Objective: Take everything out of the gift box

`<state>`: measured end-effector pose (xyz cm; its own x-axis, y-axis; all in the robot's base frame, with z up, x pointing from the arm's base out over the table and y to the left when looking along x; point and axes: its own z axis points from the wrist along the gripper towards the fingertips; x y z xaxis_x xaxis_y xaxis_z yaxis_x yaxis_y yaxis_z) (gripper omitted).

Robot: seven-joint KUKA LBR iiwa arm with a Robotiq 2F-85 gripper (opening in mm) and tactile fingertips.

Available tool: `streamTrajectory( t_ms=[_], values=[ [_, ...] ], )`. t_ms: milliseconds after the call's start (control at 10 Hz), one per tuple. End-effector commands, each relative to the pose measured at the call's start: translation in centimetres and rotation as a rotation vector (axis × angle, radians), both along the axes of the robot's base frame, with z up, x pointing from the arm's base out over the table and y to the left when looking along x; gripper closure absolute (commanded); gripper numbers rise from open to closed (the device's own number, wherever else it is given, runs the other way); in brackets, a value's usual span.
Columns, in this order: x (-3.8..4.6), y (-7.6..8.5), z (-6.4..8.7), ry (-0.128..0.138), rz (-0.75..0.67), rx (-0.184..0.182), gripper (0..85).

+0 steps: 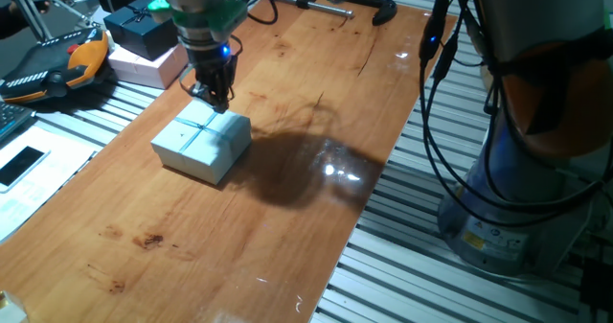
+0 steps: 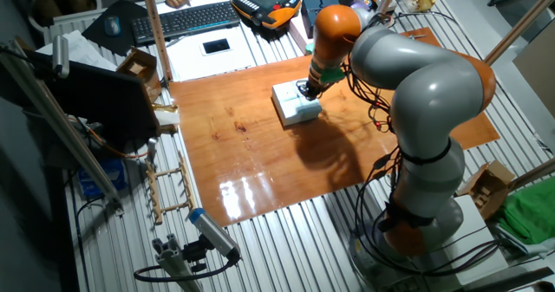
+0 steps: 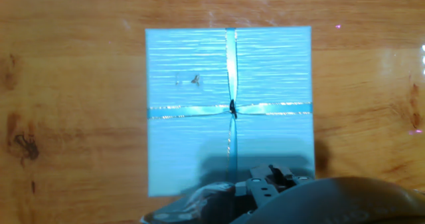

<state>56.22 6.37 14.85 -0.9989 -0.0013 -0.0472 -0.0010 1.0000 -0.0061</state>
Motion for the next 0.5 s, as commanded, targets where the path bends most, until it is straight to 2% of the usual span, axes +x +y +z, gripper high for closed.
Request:
streamTrajectory(
  t_ms=[0, 200, 400],
  values=[
    [0.32, 0.2, -0.2, -0.001, -0.004, 0.000, 84.0],
    [1.34, 0.7, -0.1, 0.008, -0.011, 0.000, 84.0],
    [1.72, 0.2, -0.5, 0.012, -0.007, 0.019, 84.0]
  ],
)
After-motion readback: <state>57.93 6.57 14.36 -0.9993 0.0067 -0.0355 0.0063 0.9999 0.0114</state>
